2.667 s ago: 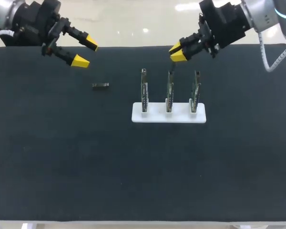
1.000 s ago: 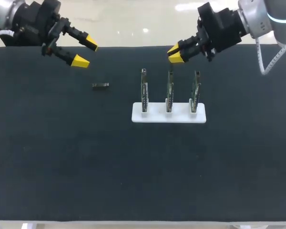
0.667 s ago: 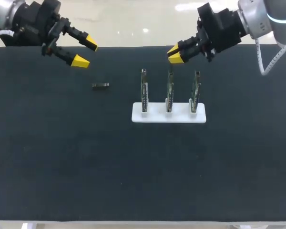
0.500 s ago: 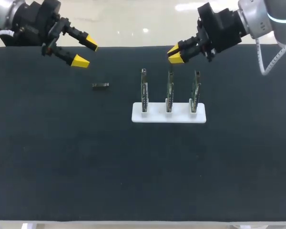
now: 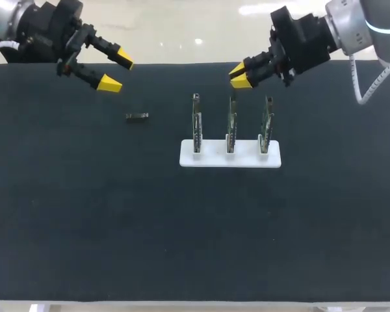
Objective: Pick up the optical module with the left hand, and insert it into the network port with the right hand.
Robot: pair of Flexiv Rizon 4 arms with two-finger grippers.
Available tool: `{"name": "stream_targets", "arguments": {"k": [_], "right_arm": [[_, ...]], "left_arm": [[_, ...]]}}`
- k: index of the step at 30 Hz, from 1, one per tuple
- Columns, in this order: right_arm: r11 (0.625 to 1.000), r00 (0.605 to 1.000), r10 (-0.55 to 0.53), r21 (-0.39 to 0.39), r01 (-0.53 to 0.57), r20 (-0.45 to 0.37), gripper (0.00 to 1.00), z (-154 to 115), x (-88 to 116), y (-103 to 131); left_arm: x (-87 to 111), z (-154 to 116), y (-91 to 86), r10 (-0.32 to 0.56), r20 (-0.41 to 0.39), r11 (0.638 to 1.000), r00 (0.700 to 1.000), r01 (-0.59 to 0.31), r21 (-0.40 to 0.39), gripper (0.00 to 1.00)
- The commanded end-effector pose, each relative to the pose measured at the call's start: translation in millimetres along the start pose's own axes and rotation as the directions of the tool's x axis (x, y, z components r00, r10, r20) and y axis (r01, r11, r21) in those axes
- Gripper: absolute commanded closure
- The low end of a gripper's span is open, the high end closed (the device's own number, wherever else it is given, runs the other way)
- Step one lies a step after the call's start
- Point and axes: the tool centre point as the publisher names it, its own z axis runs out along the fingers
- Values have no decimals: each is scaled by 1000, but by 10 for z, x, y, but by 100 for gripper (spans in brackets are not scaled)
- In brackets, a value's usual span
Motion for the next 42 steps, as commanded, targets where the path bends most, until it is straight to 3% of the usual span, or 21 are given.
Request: {"name": "stream_targets", "arguments": {"k": [1,27,28,29,30,41,42], "right_arm": [[1000,1000,-3,0,3,3,100,-9,18,-10],[1000,1000,-23,11,23,16,100,35,103,-59],[1000,1000,-22,12,22,16,96,35,103,-59],[1000,1000,-22,13,22,16,59,35,102,-58],[1000,1000,-23,14,23,15,0,34,100,-55],[1000,1000,-10,16,10,12,0,15,53,-35],[1000,1000,-9,14,9,10,7,9,50,-34]], "left_arm": [[-5,-2,10,-1,-4,1000,1000,1,2,0],[-5,-2,10,-1,-4,1000,1000,1,2,0],[-5,-2,10,-1,-4,1000,1000,1,2,0],[-5,-2,10,-1,-4,1000,1000,1,2,0],[-5,-2,10,-1,-4,1000,1000,1,2,0],[-5,-2,10,-1,-4,1000,1000,1,2,0],[-5,-2,10,-1,-4,1000,1000,1,2,0]]}}
